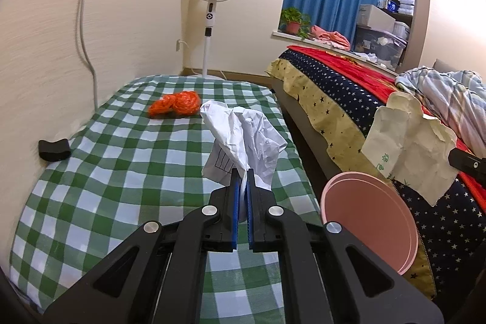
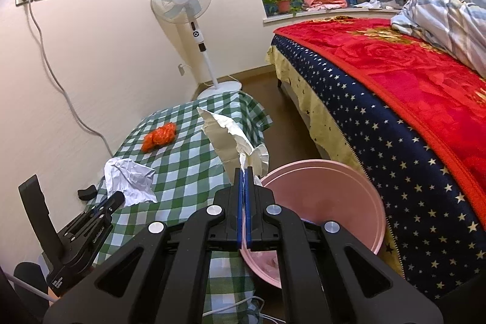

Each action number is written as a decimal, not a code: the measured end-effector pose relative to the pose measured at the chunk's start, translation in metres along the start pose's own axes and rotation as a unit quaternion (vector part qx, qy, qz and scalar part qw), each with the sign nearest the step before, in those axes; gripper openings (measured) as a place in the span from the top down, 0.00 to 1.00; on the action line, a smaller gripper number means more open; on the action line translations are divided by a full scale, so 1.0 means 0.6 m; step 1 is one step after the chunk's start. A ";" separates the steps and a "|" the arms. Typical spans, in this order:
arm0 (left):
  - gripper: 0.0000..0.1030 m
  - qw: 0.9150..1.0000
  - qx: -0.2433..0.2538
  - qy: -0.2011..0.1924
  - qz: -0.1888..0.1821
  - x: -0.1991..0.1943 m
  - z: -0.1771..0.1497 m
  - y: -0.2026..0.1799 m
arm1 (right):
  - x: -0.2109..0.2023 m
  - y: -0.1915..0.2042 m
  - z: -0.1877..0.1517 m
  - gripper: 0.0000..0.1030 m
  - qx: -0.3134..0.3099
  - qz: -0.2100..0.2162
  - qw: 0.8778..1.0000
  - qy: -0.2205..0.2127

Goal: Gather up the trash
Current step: 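Carry the crumpled paper in the right tool while the left tool carries the tissue to the pink bin, then open the right tool over the pink bin while the left tool releases the tissue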

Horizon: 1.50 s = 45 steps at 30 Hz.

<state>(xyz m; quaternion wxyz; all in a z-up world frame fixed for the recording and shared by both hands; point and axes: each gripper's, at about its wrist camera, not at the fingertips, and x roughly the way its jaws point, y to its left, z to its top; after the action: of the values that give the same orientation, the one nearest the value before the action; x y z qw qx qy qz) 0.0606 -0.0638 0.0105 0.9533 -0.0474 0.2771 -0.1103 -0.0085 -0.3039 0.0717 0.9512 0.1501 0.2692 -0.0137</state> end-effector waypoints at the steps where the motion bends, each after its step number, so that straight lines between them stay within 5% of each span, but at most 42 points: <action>1: 0.96 1.000 0.001 0.000 -0.001 0.001 0.000 -0.001 | -0.001 -0.003 0.001 0.99 0.000 -0.002 1.000 -0.001; 22: 0.96 0.998 0.029 0.006 -0.050 0.024 -0.004 -0.083 | -0.003 -0.076 0.008 0.99 0.036 -0.069 0.997 -0.001; 45: 0.96 0.990 0.076 0.060 -0.104 0.105 -0.051 -0.209 | 0.026 -0.137 -0.008 0.99 0.072 -0.147 0.987 0.004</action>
<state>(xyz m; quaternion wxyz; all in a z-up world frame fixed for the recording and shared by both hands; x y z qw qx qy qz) 0.0729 -0.2013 -0.0290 0.9192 0.0029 0.3179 -0.2324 -0.0064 -0.3803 0.0371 0.9245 0.1774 0.2903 -0.1718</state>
